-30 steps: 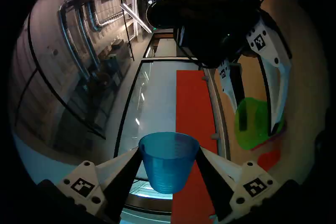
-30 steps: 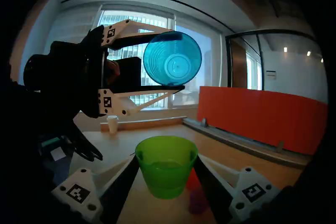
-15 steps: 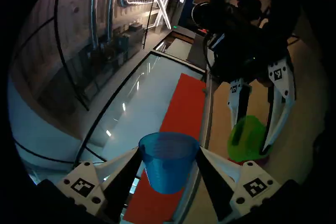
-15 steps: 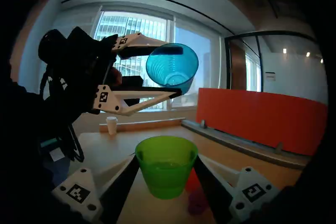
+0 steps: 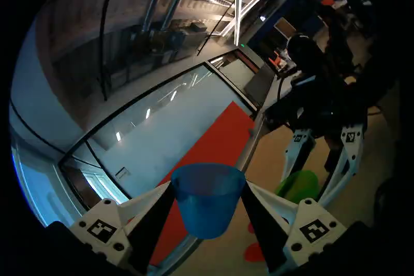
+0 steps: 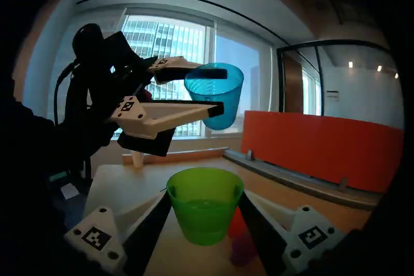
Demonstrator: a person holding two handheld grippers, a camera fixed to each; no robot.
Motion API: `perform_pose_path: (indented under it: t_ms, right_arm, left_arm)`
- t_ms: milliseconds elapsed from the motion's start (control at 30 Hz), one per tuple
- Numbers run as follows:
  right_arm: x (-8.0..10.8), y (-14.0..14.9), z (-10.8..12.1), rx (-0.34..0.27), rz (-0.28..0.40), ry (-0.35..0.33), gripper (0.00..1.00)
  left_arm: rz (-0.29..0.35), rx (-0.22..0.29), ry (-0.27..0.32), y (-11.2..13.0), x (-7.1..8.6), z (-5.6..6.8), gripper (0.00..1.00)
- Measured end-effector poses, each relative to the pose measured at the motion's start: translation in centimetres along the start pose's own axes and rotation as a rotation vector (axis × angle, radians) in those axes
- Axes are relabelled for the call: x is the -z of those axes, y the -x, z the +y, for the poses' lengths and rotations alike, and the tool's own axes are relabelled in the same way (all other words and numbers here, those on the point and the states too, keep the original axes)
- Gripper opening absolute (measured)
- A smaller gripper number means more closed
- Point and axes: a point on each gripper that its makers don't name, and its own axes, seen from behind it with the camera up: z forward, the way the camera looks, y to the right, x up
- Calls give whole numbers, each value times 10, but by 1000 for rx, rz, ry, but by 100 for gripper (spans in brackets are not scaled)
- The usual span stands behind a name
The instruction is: Pour water
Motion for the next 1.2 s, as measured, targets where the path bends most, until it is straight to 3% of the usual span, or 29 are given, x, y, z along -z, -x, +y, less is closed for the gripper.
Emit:
perform_pose_path:
  t_ms: [467, 567, 967, 1200]
  right_arm:
    - [3, -6, 3, -2, 12, 10, 89]
    - [4, -5, 3, -1, 12, 12, 89]
    - [6, -4, 7, -14, 8, 22, 89]
    - [11, -3, 14, -11, -1, 44, 89]
  left_arm:
    - [-6, 474, -8, 24, -4, -22, 87]
    - [1, 547, -10, 29, -4, -26, 87]
    - [-27, 674, -8, 52, -6, -18, 87]
    - [-56, 681, -14, 70, -2, -11, 87]
